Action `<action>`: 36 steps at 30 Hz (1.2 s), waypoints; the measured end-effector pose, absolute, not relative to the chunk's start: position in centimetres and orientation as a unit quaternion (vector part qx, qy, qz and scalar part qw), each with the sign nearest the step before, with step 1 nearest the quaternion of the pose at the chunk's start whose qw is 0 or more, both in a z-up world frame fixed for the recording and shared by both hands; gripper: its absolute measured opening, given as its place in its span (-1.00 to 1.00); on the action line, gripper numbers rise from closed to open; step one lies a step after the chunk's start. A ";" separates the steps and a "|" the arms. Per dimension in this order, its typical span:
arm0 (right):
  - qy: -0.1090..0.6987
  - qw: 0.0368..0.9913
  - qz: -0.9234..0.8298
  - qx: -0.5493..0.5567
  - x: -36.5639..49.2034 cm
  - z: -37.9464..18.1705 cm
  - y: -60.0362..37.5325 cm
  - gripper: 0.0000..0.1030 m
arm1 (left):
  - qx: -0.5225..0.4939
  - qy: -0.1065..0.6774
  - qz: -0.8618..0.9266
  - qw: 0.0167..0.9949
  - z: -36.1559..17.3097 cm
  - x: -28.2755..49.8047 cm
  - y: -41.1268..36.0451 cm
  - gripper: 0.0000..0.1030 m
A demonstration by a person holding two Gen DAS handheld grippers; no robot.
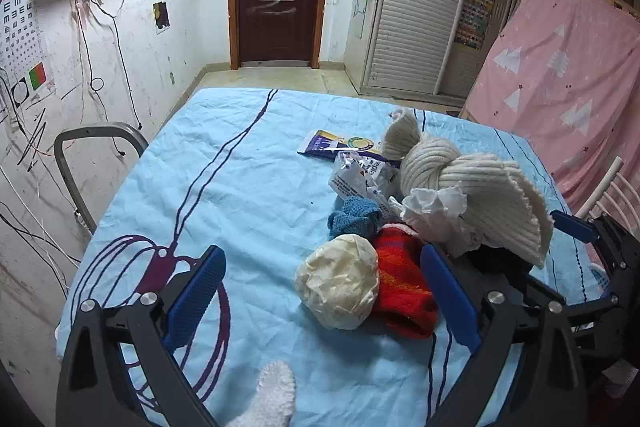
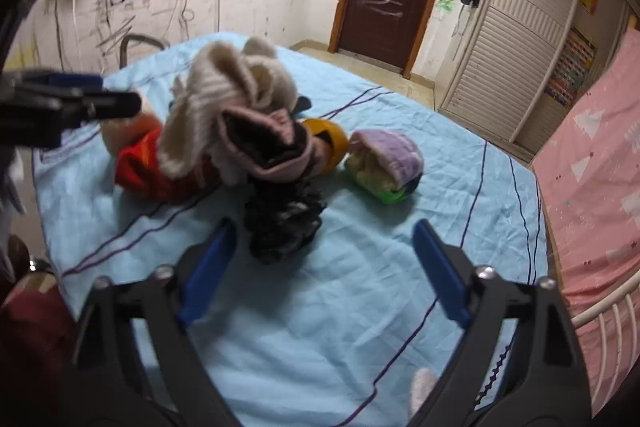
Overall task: Collect trash
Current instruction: 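Move both tools back over the items on the bed, then grasp the cream crumpled ball with the left tool while the right tool grasps the black plastic bag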
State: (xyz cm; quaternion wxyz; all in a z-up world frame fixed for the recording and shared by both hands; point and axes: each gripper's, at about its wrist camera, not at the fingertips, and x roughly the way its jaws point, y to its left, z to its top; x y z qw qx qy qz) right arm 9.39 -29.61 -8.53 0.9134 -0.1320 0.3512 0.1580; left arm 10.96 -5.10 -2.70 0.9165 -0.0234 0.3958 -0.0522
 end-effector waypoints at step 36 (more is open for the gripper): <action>0.248 0.965 0.084 0.014 5.0 -0.8 -44.7 -0.73 | -0.027 0.309 -0.178 0.934 5.2 7.3 -13.2 -0.31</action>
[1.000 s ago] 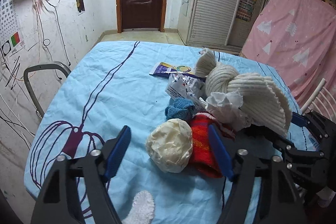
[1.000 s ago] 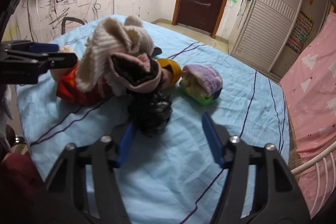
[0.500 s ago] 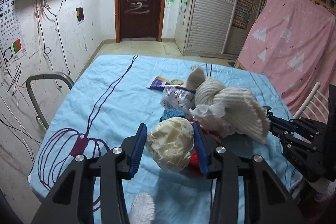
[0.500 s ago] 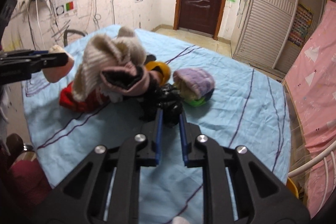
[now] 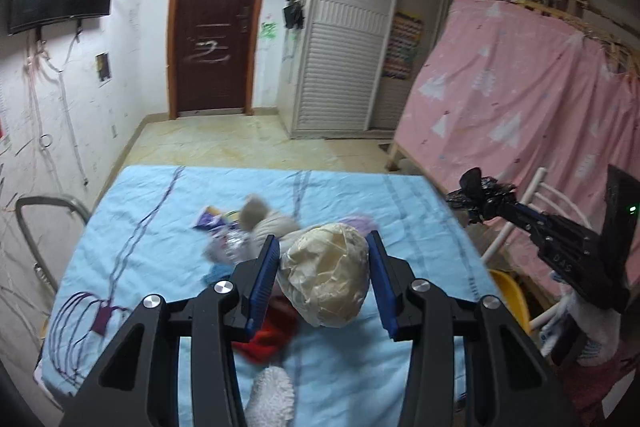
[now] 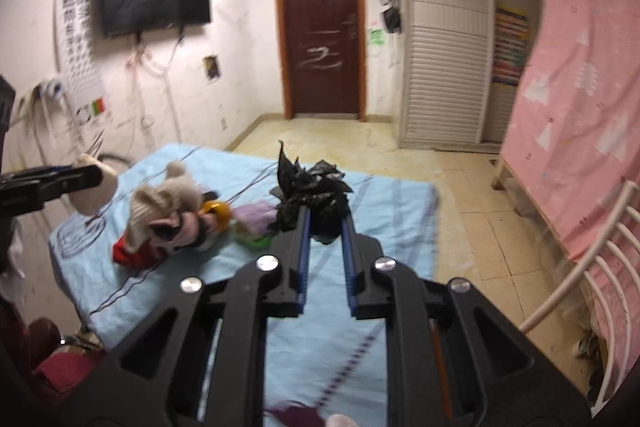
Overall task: Collect trash
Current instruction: 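Grasp the cream crumpled ball with the left tool while the right tool grasps the black plastic bag, then carry both items over the yellow bin and open both tools to drop them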
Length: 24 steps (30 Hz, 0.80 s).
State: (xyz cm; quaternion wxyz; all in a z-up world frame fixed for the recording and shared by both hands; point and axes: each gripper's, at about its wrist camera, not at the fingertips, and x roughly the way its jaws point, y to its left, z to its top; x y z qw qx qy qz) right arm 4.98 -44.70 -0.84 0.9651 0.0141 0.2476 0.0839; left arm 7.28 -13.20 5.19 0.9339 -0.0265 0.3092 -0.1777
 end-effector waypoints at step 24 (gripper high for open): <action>0.295 0.951 -0.092 0.031 1.6 -2.6 -57.9 -0.70 | -0.011 0.356 -0.316 0.880 4.6 11.0 -35.1 -0.31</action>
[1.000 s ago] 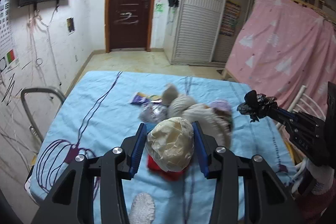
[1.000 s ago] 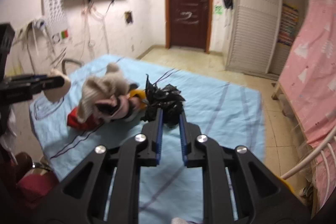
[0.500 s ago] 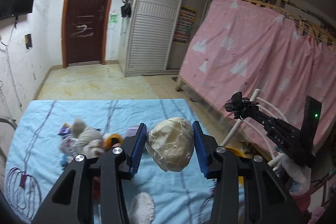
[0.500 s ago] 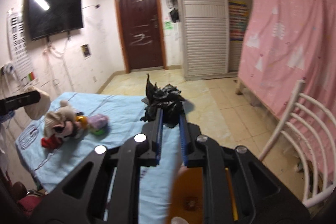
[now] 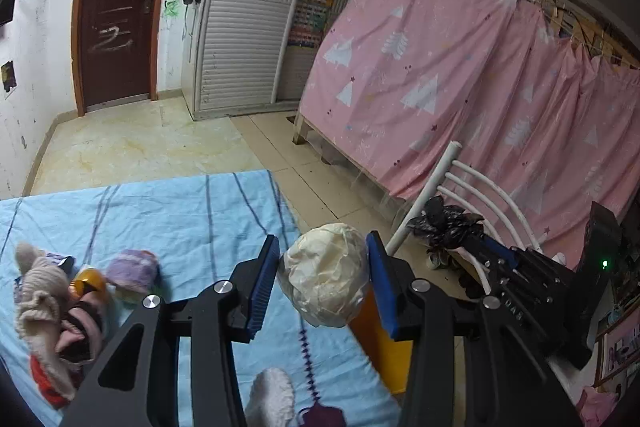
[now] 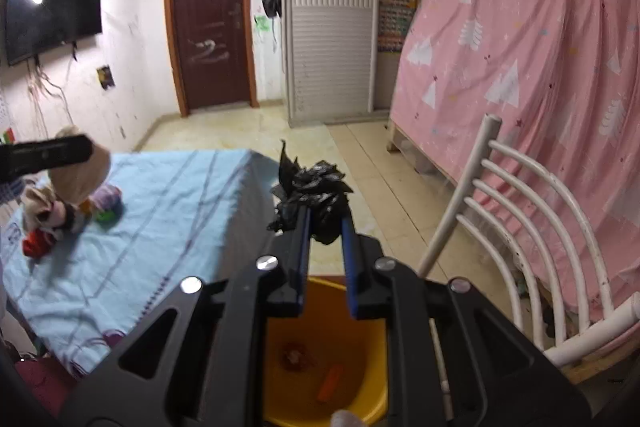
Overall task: Collect trash
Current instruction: 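Carry both items over the yellow bin and open both tools to drop them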
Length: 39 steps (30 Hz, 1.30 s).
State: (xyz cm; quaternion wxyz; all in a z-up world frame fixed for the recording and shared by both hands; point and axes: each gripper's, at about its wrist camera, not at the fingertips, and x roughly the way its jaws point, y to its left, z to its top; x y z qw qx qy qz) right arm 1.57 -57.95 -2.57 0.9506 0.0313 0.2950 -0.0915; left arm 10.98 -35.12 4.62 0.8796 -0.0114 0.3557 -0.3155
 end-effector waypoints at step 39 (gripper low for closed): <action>0.153 0.981 -0.098 0.072 -0.7 2.1 -57.1 0.73 | 0.020 0.372 -0.339 0.864 1.0 8.9 -37.3 0.34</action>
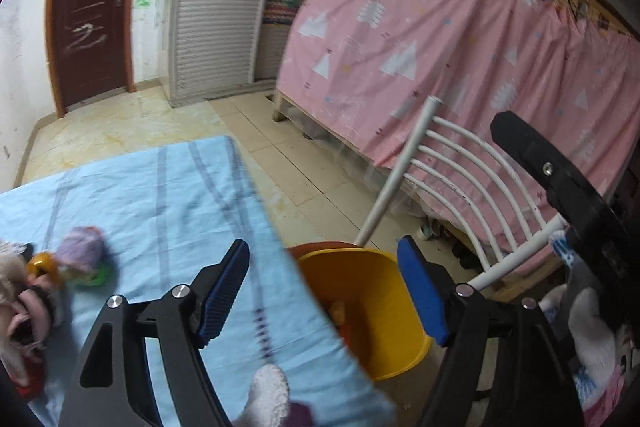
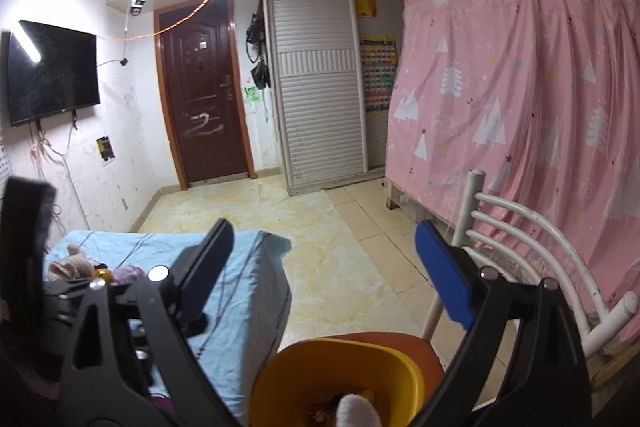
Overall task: Collect trash
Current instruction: 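Carry both items over the yellow bin and open both tools to drop them, then move both tools back over the remaining items on the bed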
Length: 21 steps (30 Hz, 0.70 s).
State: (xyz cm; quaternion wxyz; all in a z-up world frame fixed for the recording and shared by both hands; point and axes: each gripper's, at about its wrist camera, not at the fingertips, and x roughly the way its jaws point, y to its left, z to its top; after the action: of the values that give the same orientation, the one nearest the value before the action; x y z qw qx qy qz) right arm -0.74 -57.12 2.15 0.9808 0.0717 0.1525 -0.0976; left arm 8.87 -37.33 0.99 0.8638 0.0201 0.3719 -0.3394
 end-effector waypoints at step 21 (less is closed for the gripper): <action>0.179 0.983 0.042 -0.027 3.5 1.4 -43.3 0.84 | -0.017 0.303 -0.174 0.937 5.7 7.9 -15.5 0.75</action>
State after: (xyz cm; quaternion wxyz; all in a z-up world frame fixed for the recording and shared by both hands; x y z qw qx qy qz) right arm 3.55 -43.33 1.37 0.9826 -0.0272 0.1792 0.0417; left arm 7.92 -15.54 5.72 0.9370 -0.0168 0.3027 -0.1737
